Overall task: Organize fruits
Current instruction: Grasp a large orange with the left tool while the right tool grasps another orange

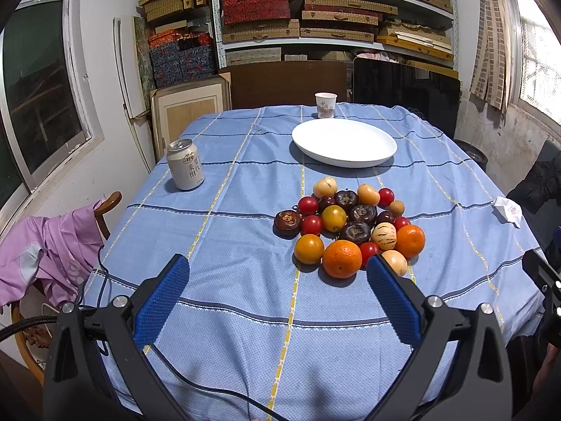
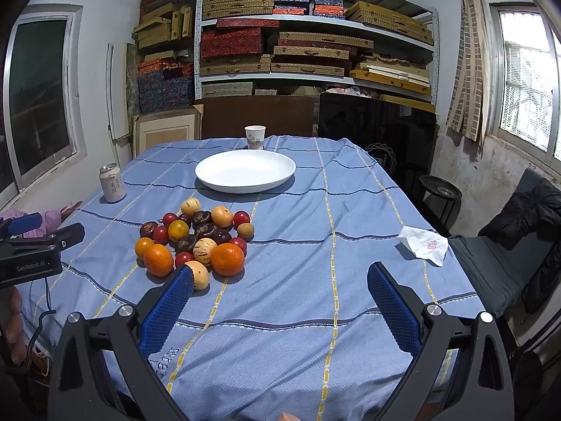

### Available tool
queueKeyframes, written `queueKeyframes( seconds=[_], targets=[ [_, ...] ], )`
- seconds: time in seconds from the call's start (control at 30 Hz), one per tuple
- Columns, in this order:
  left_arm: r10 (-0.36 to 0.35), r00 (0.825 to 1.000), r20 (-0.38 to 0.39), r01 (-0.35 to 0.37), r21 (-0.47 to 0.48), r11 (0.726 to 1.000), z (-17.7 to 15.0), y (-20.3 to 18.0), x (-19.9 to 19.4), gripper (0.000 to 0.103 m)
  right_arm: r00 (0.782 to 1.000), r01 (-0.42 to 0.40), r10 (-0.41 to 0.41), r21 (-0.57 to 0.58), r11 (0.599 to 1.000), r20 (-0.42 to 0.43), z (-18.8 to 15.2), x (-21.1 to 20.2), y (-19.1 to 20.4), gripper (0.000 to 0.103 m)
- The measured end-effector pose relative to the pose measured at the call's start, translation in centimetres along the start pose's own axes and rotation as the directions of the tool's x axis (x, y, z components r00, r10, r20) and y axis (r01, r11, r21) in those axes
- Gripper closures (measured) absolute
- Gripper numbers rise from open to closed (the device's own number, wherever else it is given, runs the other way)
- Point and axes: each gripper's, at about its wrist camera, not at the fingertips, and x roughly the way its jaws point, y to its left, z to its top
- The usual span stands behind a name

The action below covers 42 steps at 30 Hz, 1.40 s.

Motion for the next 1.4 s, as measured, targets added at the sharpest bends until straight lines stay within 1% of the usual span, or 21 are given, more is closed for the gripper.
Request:
queueKeyframes(
  seconds=[0.3,0.4,0.47,0.5,0.57,0.6,0.63,0.7,0.73,0.8,0.9,0.97,1.07,1.1,1.13,1.17,1.27,1.3,1.33,1.37,1.4],
  targets=[
    [0.0,1.0,-0.004,0.0,0.0,1.0,-0.1,-0.1,0.2,0.004,1.0,-0.003,0.003,-0.006,1.0,-0.008,0.1,0.3,0.1,0.003],
    [0.007,1.0,-0.013,-0.007,0.004,1.0,-0.5,-0.3,0.7,0.004,0.999,-0.015,0.015,-0.007,1.0,-0.03,0.1,1.2,0.0,0.003],
    [0.004,0.999,-0.036,-0.003,0.012,1.0,-0.9,-0.3,2.2,0.004,0.997,-0.043,0.042,-0.003,0.999,-0.057,0.3,2.3,0.0,0.003],
    [0.001,0.997,-0.071,0.0,0.018,1.0,-1.3,-0.3,3.4,0.004,0.996,-0.051,0.05,-0.004,0.999,-0.076,0.3,3.2,-0.1,0.003],
    [-0.033,0.99,-0.135,0.036,0.019,0.999,-1.9,-0.5,6.8,0.004,0.991,-0.07,0.067,-0.015,0.997,-0.118,0.4,5.4,0.0,0.003],
    [-0.043,0.987,-0.155,0.047,0.021,0.999,-2.2,-0.5,7.7,0.004,0.988,-0.079,0.076,-0.018,0.997,-0.138,0.3,6.3,0.1,0.003],
    [-0.046,0.982,-0.183,0.053,0.032,0.998,-2.5,-0.8,9.0,0.004,0.983,-0.09,0.086,-0.019,0.996,-0.161,0.2,7.3,0.2,0.003],
    [-0.05,0.978,-0.204,0.062,0.054,0.997,-2.8,-1.5,10.1,0.004,0.967,-0.134,0.129,-0.008,0.991,-0.222,0.0,9.6,0.3,0.005],
    [-0.05,0.977,-0.208,0.066,0.074,0.995,-2.9,-2.2,10.8,0.004,0.961,-0.148,0.142,-0.008,0.989,-0.238,0.0,10.2,0.4,0.009],
    [-0.051,0.976,-0.213,0.072,0.095,0.993,-2.6,-2.8,11.5,0.004,0.951,-0.163,0.15,-0.026,0.986,-0.271,-0.2,11.7,1.1,0.014],
    [-0.026,0.972,-0.233,0.06,0.138,0.989,-2.3,-3.9,13.1,0.004,0.949,-0.167,0.146,-0.051,0.985,-0.279,-0.4,12.7,1.9,0.018],
    [-0.032,0.973,-0.228,0.065,0.136,0.989,-2.0,-4.2,13.7,0.004,0.949,-0.164,0.142,-0.058,0.985,-0.28,-0.5,13.1,1.9,0.019],
    [-0.023,0.98,-0.2,0.05,0.134,0.99,-1.4,-4.4,13.8,0.004,0.947,-0.158,0.135,-0.056,0.986,-0.292,-0.7,13.5,1.6,0.019],
    [-0.039,0.98,-0.197,0.066,0.132,0.989,-1.2,-4.5,13.9,0.004,0.946,-0.156,0.133,-0.055,0.986,-0.296,-0.7,13.6,1.5,0.019],
    [-0.072,0.976,-0.205,0.099,0.126,0.987,-1.3,-4.8,14.0,0.004,0.946,-0.152,0.128,-0.056,0.987,-0.298,-0.9,13.7,1.4,0.019],
    [-0.085,0.972,-0.219,0.115,0.128,0.985,-1.3,-5.1,14.2,0.004,0.945,-0.148,0.125,-0.057,0.987,-0.301,-0.9,13.7,1.2,0.019],
    [-0.097,0.968,-0.23,0.135,0.159,0.978,-1.6,-6.4,14.4,0.005,0.946,-0.142,0.12,-0.052,0.989,-0.301,-1.0,13.8,0.8,0.019],
    [-0.102,0.967,-0.232,0.144,0.17,0.975,-1.6,-6.8,14.5,0.006,0.947,-0.138,0.117,-0.05,0.989,-0.299,-1.0,13.8,0.7,0.019],
    [-0.108,0.966,-0.233,0.15,0.173,0.973,-1.7,-7.0,14.5,0.017,0.948,-0.136,0.116,-0.047,0.99,-0.298,-1.0,13.8,0.5,0.019],
    [-0.121,0.962,-0.244,0.165,0.171,0.971,-1.8,-7.2,14.7,0.033,0.948,-0.134,0.115,-0.045,0.99,-0.297,-1.0,13.9,0.4,0.019],
    [-0.138,0.956,-0.26,0.184,0.162,0.969,-1.9,-7.1,14.9,0.035,0.948,-0.134,0.115,-0.044,0.99,-0.295,-1.1,13.8,0.3,0.019]
  ],
)
